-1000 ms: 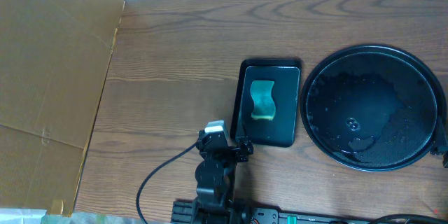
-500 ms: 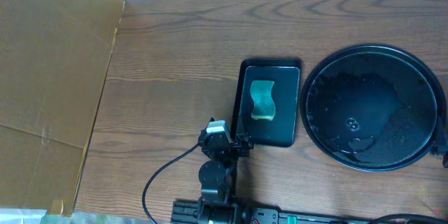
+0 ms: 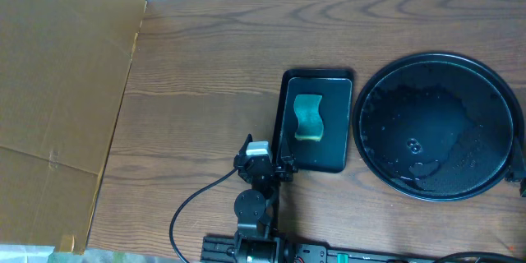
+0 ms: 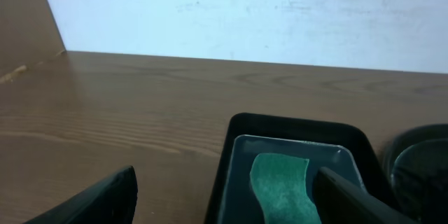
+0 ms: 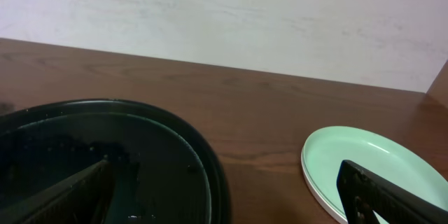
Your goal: Clean dirty plates on tray and stack at the side
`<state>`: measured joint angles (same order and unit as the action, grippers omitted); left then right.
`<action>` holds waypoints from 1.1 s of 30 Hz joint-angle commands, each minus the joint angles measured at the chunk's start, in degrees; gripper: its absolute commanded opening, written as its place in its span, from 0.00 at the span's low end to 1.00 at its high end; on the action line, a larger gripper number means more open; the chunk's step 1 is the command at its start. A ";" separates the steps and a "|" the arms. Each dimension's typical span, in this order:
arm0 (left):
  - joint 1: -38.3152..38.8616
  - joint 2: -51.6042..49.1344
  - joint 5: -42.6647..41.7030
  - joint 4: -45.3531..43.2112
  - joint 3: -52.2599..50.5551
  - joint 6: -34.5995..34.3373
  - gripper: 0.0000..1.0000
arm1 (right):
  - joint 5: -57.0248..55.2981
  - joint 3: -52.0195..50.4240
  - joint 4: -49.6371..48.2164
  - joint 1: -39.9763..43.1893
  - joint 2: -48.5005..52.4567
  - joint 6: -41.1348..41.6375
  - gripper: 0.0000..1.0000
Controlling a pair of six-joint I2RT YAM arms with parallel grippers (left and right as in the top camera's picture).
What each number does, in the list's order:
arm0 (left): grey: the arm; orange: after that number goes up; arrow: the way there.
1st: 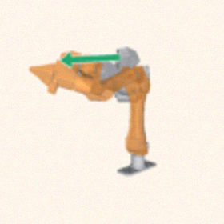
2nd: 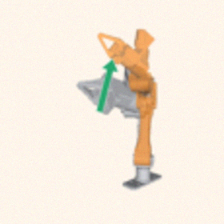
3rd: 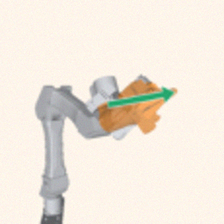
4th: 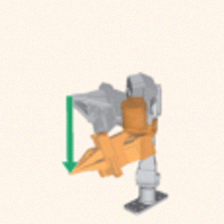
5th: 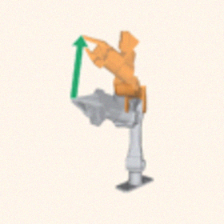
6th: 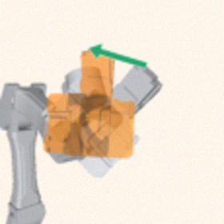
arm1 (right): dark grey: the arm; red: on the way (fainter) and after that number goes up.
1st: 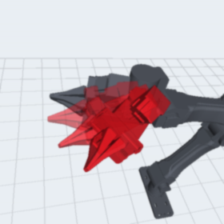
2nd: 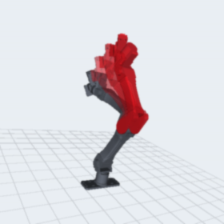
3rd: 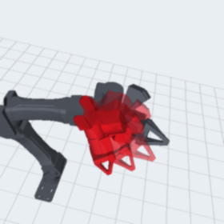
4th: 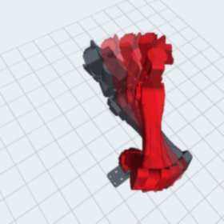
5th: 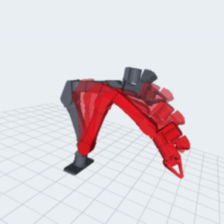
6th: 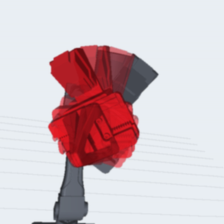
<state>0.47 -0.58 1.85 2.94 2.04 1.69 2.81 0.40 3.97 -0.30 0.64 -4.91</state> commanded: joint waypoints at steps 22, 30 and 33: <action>-0.31 0.50 0.35 1.25 -1.84 2.32 0.80 | -0.24 -0.11 0.22 -0.46 -0.37 -0.74 0.99; -0.31 0.50 0.26 1.25 -1.84 2.29 0.80 | -0.24 -0.11 0.22 -0.46 -0.37 -0.74 0.99; -0.31 0.50 0.26 1.20 -1.84 2.32 0.80 | -0.24 -0.11 0.22 -0.46 -0.37 -0.74 0.99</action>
<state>0.47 -0.58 1.85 2.98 2.04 4.49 2.81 0.38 3.97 -0.30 0.64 -4.91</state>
